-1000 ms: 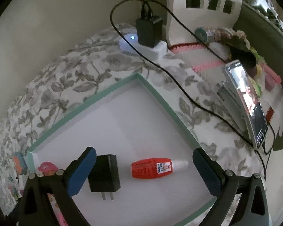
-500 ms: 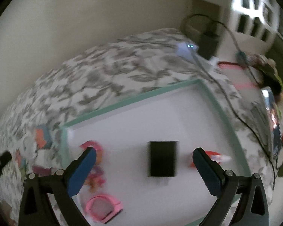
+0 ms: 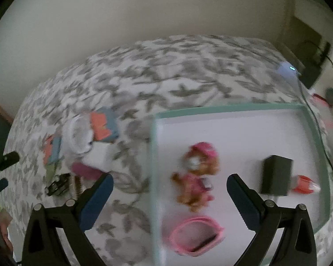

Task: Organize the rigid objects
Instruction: 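Open both tools and move them back toward the remaining items, then grasp the black toy car with the left tool while the right tool grasps the gold harmonica, then carry the toy car with the left tool while the right tool carries the harmonica into the tray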

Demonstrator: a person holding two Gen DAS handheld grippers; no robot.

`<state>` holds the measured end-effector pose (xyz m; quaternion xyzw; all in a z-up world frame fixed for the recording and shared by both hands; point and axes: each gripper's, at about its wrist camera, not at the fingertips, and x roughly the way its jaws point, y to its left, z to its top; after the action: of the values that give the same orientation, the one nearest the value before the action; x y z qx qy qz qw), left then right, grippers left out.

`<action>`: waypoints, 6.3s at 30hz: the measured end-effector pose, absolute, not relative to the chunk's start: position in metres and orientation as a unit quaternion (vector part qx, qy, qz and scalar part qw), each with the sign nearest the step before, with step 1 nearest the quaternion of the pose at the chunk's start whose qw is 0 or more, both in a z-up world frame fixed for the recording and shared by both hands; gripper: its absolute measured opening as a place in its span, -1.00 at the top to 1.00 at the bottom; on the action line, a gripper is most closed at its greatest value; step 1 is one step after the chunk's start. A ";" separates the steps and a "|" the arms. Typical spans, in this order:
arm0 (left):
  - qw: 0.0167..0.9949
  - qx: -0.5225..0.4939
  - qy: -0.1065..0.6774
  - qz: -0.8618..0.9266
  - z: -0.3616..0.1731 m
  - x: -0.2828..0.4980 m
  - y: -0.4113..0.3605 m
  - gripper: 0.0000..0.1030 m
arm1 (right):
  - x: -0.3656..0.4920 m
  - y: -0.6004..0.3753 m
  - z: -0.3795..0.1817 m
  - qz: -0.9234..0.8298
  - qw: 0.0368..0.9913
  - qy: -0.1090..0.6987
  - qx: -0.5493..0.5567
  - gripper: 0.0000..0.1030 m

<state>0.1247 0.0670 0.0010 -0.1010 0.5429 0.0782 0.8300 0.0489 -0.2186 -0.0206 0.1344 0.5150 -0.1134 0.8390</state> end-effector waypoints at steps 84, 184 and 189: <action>0.769 -0.056 0.637 0.000 -0.071 0.142 0.003 -0.90 | 0.070 -0.127 -0.043 -0.082 0.856 0.496 -0.118 -1.00; 0.762 -0.107 0.638 0.012 -0.075 0.143 0.105 -0.49 | 0.091 -0.095 -0.085 -0.158 0.832 0.521 0.104 -0.65; 0.764 -0.103 0.637 0.011 -0.074 0.143 0.099 -0.49 | 0.087 -0.103 -0.083 -0.154 0.829 0.525 0.115 -0.65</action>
<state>0.1434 0.0990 -0.0737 -0.1027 0.6375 0.0108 0.7635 0.0873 -0.1031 -0.0833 0.1148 0.5253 -0.1542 0.8290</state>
